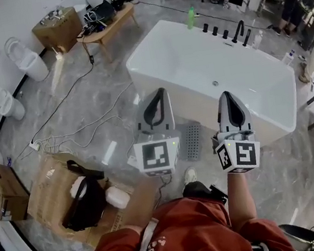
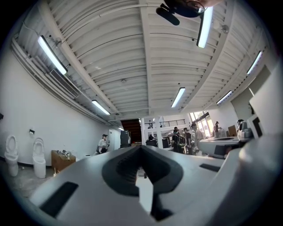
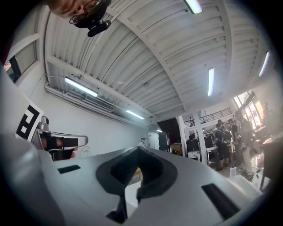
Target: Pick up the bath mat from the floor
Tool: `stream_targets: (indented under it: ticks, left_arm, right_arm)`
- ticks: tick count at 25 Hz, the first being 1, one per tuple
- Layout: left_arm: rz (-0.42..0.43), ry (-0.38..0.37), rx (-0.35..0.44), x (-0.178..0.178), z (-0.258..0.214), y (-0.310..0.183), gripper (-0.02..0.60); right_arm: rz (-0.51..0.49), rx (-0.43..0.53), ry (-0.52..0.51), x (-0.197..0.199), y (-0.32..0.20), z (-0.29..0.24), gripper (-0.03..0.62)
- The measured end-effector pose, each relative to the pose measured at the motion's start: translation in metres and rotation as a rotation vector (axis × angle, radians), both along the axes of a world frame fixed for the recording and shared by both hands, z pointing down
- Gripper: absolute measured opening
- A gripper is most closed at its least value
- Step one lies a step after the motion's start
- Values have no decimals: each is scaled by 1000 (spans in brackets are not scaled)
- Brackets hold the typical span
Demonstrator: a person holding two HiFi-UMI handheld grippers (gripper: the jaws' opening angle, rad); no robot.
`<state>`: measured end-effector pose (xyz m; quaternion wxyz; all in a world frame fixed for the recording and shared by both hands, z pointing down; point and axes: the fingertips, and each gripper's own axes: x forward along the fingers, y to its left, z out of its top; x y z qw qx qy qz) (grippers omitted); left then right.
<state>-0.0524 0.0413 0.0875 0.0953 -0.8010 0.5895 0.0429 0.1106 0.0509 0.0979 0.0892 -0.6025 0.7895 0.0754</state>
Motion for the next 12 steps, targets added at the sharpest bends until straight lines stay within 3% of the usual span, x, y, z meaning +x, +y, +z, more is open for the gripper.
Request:
stream_targets:
  ticks: [12]
  left_arm:
    - [-42, -11, -14, 25, -6, -78, 15]
  right_arm:
    - [-24, -15, -18, 30, -83, 1, 12]
